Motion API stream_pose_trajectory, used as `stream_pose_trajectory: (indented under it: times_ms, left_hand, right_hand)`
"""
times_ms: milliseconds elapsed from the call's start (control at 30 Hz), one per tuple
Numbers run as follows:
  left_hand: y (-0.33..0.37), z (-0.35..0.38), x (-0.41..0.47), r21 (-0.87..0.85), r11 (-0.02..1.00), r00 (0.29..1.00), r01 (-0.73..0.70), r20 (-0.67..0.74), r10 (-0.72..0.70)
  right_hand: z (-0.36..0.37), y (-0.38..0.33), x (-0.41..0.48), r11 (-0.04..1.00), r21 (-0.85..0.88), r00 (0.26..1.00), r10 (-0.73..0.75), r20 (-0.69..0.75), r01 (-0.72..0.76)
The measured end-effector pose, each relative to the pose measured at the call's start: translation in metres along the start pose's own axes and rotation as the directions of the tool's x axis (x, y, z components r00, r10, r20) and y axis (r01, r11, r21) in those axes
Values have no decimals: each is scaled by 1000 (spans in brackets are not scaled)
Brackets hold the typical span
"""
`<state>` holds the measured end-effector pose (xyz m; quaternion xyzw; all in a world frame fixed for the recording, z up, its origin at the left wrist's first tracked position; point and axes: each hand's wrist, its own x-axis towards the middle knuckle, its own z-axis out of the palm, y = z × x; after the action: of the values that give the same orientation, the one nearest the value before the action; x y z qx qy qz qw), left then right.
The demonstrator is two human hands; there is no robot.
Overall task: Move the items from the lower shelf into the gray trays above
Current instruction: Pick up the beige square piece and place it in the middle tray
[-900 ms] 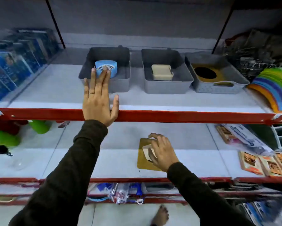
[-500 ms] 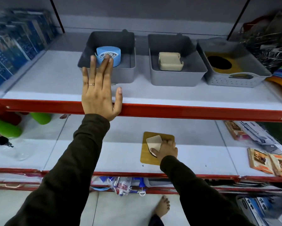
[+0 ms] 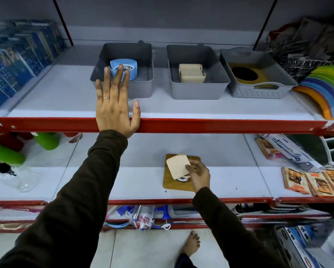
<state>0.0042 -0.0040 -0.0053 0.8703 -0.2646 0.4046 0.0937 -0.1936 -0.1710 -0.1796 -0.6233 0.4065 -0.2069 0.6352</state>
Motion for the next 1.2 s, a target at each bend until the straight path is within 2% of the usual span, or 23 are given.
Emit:
stream_pose_trajectory:
  times_ms: [133, 233, 333, 433, 500, 633, 700, 800, 867, 933, 1000, 1067, 1200]
  left_hand:
    - [1, -3, -1, -2, 1000, 999, 11, 41, -11]
    - [1, -7, -1, -4, 1000, 998, 21, 67, -21]
    - [1, -9, -2, -16, 999, 995, 31, 97, -30]
    - [2, -11, -2, -40, 998, 993, 40, 113, -35]
    - [2, -11, -1, -40, 998, 992, 40, 120, -35]
    - [2, -12, -1, -28, 999, 993, 31, 119, -28]
    - [1, -11, -1, -24, 999, 993, 33, 116, -30]
    - [2, -11, -1, -24, 999, 993, 38, 117, -35]
    - [1, -10, -1, -36, 999, 993, 40, 115, -35]
    - [1, -8, -1, -49, 998, 993, 43, 108, -37]
    - [0, -6, 0, -50, 998, 995, 36, 94, -32]
    - [-1, -4, 1, -37, 999, 996, 29, 86, -26]
    - [-3, -1, 2, -15, 1000, 996, 24, 85, -23]
  right_hand:
    - [-13, -40, -47, 955, 216, 975, -219, 41, 205]
    - [-20, -91, -69, 872, 308, 910, -413, 42, 381]
    - [-27, -143, -81, 796, 383, 857, -515, 24, 468]
    - [-33, -178, -87, 739, 456, 824, -567, 24, 495]
    - [-35, -190, -88, 736, 453, 817, -576, 28, 503]
    - [-34, -214, -72, 804, 434, 876, -479, 67, 406]
    - [-32, -239, -43, 834, 371, 884, -462, 67, 408]
    - [-21, -286, 21, 866, 191, 884, -467, -20, 462]
    - [-9, -310, 63, 898, 86, 902, -427, -63, 431]
    - [3, -322, 94, 911, -88, 909, -410, -77, 403]
    - [13, -324, 112, 887, -294, 915, -394, -86, 355]
    - [21, -323, 121, 849, -429, 925, -372, -74, 307]
    - [23, -322, 126, 693, -677, 920, -387, -58, 249]
